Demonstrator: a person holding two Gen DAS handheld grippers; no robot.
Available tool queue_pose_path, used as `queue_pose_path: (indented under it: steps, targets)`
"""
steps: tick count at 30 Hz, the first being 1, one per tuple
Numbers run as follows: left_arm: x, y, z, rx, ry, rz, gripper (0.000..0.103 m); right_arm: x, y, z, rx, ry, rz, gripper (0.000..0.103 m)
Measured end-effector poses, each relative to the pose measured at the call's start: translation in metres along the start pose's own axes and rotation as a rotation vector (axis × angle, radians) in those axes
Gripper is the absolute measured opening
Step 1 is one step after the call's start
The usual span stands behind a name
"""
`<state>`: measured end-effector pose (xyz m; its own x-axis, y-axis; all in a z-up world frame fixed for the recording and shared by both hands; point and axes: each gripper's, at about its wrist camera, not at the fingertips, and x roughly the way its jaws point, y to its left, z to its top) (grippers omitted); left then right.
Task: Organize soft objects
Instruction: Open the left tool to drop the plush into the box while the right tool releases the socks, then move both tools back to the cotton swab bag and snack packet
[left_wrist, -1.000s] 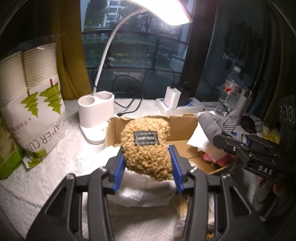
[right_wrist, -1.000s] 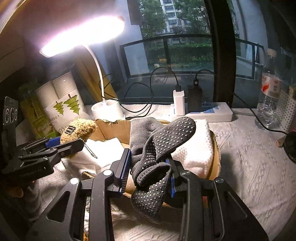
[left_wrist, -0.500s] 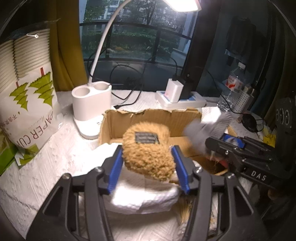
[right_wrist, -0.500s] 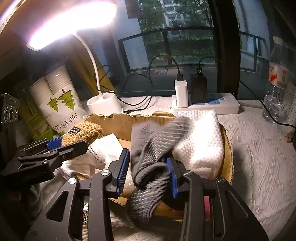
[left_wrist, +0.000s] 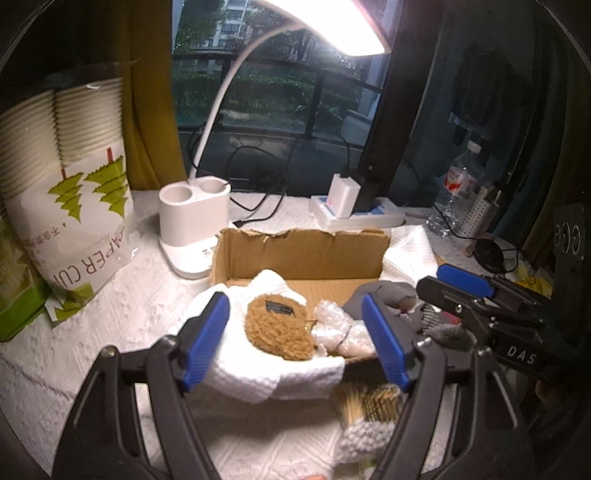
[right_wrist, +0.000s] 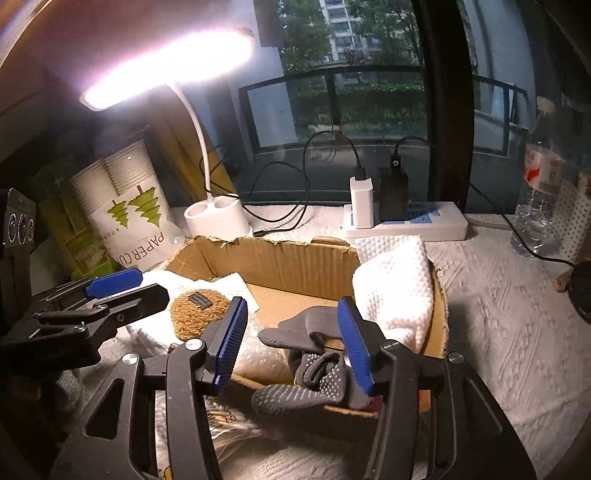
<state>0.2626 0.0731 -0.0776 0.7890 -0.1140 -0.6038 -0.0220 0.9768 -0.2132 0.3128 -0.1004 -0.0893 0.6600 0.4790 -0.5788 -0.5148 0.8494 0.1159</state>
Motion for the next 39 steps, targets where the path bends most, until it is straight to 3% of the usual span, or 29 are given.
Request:
queue_pose_path:
  steps: [21,24,39]
  targets:
    - [-0.055,0.0,-0.031,0.007,-0.047,-0.01,0.076,-0.045,0.034,-0.026,-0.024,-0.022,-0.028,0.055]
    - [-0.059,0.003,-0.038,0.001,-0.045,-0.005,0.076,-0.048,0.038,-0.032,-0.02,-0.016,-0.033,0.062]
    - [-0.078,0.022,-0.082,-0.035,-0.02,0.012,0.076,-0.05,0.065,-0.068,-0.041,0.041,-0.033,0.062]
